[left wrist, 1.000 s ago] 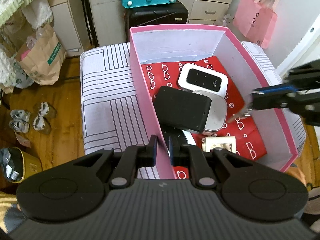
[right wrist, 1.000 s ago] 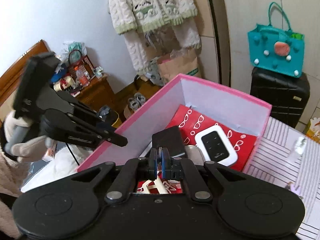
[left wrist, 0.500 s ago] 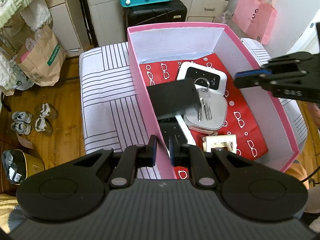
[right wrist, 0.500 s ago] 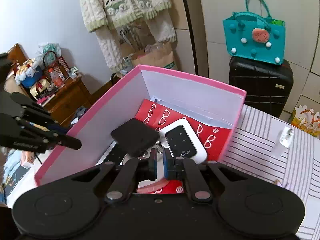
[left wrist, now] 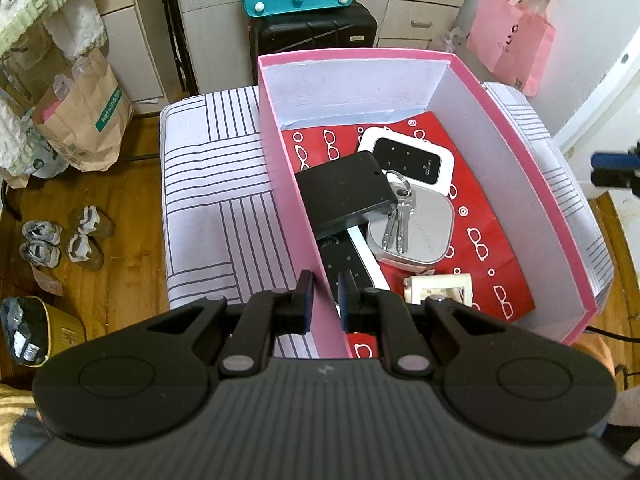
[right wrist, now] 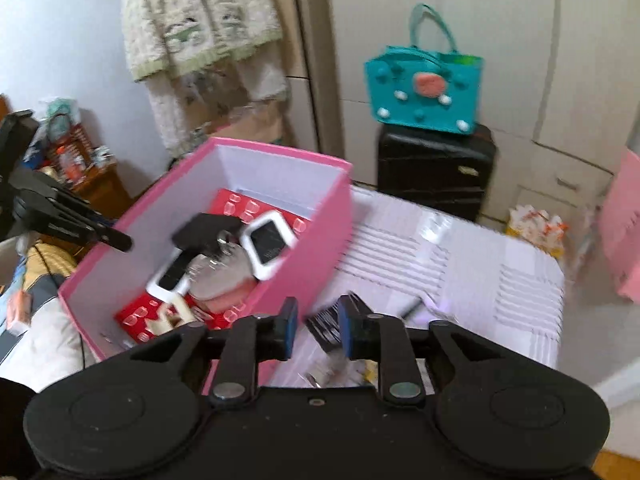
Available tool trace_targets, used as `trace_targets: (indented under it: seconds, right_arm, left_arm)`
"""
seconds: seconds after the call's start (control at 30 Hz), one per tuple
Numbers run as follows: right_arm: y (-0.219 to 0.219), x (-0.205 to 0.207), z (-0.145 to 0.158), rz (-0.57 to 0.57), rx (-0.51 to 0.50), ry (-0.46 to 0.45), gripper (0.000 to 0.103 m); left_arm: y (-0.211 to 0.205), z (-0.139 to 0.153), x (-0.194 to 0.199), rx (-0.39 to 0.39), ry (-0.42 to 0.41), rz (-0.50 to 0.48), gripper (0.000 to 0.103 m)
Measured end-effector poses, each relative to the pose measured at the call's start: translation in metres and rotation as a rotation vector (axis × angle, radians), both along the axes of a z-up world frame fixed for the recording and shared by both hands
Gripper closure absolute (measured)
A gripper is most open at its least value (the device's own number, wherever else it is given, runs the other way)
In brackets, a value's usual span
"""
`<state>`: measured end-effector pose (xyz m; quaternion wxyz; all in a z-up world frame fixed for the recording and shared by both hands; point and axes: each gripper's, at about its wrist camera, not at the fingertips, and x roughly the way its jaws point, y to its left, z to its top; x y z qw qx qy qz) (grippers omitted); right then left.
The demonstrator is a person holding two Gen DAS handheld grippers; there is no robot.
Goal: Organize rigid objects
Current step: 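Return the right gripper to the table and grasp the second key set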
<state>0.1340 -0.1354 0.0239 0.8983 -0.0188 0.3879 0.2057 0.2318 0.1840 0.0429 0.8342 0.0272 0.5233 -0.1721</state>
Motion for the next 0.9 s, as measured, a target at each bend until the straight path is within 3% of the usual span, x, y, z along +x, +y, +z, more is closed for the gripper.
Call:
trace_targets:
  seconds: [0.17, 0.4, 0.63, 0.77, 0.9]
  right_arm:
    - [-0.010, -0.004, -0.031, -0.030, -0.024, 0.066, 0.067]
    - [-0.004, -0.003, -0.081, -0.017, 0.019, 0.144, 0.066]
    - [0.013, 0.012, -0.099, 0.018, 0.002, 0.177, 0.060]
    - [0.021, 0.021, -0.110, 0.027, -0.038, 0.190, 0.049]
    - [0.028, 0.018, -0.114, 0.045, -0.080, 0.147, 0.040]
  left_arm:
    - [0.001, 0.000, -0.001, -0.007, 0.002, 0.008, 0.092]
    - [0.002, 0.000, -0.001, -0.018, 0.007, 0.017, 0.092]
    - [0.003, 0.000, 0.000, -0.024, 0.009, 0.033, 0.092]
    - [0.003, 0.000, 0.000, -0.024, 0.010, 0.036, 0.092]
    - [0.002, 0.000, 0.000, -0.019, 0.007, 0.034, 0.092]
